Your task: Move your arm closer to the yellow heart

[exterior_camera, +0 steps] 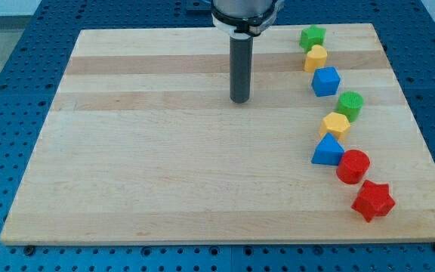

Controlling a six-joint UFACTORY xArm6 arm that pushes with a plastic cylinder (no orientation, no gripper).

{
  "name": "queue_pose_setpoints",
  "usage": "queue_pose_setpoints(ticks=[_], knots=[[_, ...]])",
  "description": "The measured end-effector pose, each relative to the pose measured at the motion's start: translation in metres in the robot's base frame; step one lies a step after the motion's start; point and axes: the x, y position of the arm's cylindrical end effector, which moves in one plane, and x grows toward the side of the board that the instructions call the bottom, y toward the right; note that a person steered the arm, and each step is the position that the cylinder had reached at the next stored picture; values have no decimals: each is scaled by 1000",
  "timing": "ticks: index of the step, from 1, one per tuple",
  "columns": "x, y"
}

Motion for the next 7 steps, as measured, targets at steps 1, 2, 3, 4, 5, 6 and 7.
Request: queue_pose_setpoints(ticks=[1, 2, 3, 4, 5, 6, 7], knots=[[0, -1], [0, -5], [0, -5], [-13, -5], [-36, -5], [-39, -5], [-47, -5]])
